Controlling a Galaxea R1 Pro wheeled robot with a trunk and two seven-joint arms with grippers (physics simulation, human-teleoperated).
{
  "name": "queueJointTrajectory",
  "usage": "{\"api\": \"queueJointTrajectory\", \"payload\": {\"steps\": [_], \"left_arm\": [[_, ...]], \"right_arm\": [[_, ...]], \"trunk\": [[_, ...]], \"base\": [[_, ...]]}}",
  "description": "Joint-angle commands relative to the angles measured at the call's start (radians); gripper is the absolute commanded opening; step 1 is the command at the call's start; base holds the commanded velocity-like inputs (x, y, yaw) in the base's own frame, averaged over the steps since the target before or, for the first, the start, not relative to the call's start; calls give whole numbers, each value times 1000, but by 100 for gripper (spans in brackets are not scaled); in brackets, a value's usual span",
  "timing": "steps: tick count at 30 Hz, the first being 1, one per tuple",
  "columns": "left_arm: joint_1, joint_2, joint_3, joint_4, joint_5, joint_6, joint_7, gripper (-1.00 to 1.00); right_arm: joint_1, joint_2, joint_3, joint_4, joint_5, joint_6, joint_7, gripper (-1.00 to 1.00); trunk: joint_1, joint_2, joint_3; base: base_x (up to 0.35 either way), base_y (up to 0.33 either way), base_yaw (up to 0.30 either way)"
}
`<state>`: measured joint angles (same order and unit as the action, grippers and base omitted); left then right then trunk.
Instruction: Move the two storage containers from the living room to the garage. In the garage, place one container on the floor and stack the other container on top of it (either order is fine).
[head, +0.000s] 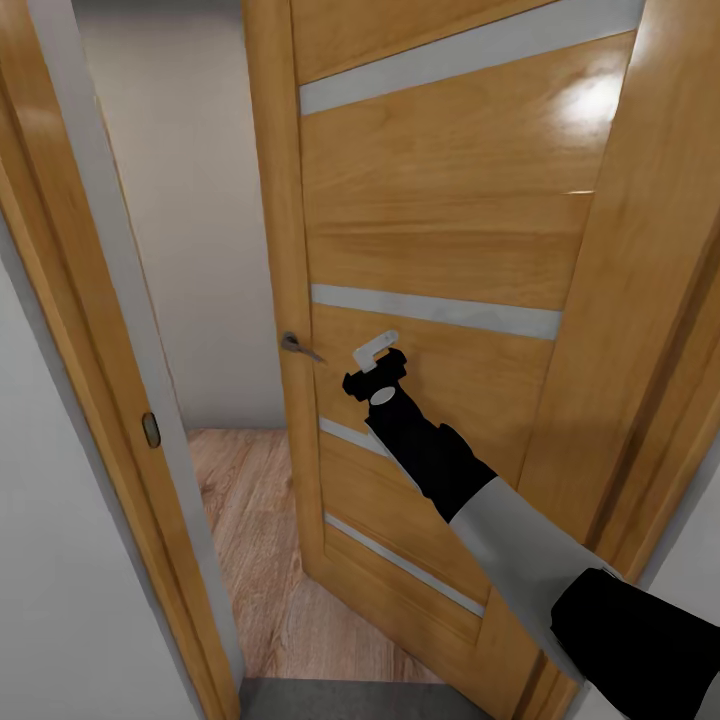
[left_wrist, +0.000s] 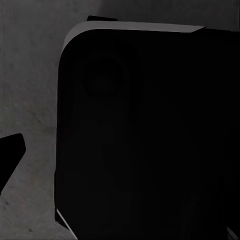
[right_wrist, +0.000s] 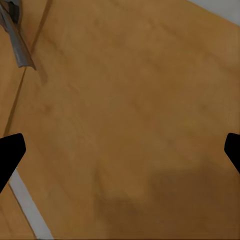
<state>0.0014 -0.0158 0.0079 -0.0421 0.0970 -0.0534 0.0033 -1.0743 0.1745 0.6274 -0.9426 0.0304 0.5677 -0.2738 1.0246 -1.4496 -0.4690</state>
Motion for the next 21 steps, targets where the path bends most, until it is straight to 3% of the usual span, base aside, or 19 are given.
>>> {"api": "queueJointTrajectory", "payload": {"steps": [1,19,21], "left_arm": [[0,0,0,-1,10,-2,0,100],[0,0,0,-1,10,-2,0,100],[0,0,0,-1,10,-2,0,100]], "right_arm": [[-1,0,3,-1,3,7,-4,100],[-1,0,7,9,3,-2,-61,100],[-1,0,5,60,5,-3,-66,100]], "trunk": [[0,0,-1],[0,0,-1],[0,0,-1]], "base": [[257,0,0],[309,0,0],[319,0,0]]}}
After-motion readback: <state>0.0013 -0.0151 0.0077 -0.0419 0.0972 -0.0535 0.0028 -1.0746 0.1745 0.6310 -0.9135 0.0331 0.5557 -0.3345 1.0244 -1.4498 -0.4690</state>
